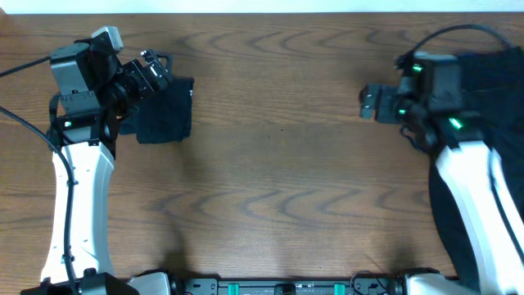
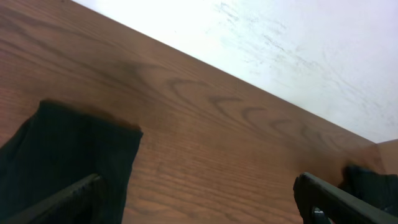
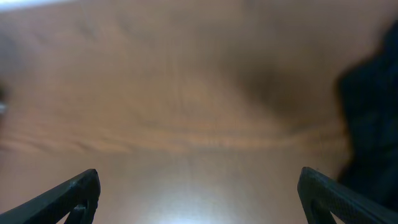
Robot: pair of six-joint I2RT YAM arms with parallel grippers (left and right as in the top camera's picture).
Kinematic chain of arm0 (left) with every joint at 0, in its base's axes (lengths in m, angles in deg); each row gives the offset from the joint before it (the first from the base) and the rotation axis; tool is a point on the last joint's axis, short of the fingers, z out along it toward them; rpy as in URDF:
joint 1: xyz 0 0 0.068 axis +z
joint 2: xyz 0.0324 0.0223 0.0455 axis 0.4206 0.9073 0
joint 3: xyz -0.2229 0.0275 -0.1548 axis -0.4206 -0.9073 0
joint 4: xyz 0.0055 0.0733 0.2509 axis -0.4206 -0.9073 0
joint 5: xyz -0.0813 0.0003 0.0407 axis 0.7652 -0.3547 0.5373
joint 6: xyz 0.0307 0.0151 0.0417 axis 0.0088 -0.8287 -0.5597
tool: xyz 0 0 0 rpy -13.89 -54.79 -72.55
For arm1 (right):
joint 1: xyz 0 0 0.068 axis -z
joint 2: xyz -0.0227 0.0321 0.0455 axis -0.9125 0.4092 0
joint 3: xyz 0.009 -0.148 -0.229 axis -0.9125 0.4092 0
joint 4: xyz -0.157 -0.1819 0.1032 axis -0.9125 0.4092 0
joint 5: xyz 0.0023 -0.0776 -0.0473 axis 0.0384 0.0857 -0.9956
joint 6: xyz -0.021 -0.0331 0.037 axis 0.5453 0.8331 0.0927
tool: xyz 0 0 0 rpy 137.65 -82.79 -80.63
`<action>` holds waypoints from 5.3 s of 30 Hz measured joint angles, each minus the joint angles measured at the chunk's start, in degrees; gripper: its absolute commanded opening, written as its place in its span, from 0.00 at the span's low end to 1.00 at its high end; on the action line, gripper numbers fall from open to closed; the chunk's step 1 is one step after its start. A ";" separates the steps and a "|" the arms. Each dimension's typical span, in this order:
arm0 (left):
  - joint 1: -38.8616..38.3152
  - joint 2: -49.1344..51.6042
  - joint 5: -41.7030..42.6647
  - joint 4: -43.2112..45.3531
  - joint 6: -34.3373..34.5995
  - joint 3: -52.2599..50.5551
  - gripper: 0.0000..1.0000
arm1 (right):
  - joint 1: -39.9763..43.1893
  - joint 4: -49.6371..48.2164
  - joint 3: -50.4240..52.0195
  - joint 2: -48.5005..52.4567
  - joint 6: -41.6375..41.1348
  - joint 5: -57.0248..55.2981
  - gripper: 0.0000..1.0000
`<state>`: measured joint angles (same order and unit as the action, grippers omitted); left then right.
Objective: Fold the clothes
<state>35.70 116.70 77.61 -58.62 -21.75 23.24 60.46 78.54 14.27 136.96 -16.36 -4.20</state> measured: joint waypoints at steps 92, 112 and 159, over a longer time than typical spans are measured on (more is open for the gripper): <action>0.00 0.00 0.00 -0.02 0.02 0.00 0.98 | 3.89 -31.39 67.25 -76.11 9.35 -6.29 0.99; 0.00 0.00 0.00 -0.02 0.02 0.00 0.98 | 3.89 -31.36 67.25 -76.11 8.46 -5.66 0.99; -0.02 -24.26 0.02 -4.26 0.00 -6.69 0.98 | 3.89 -31.32 67.25 -76.11 8.46 -5.64 0.99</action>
<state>35.68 92.44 77.64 -62.88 -21.75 16.55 64.35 47.22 81.52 60.86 -7.90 -9.84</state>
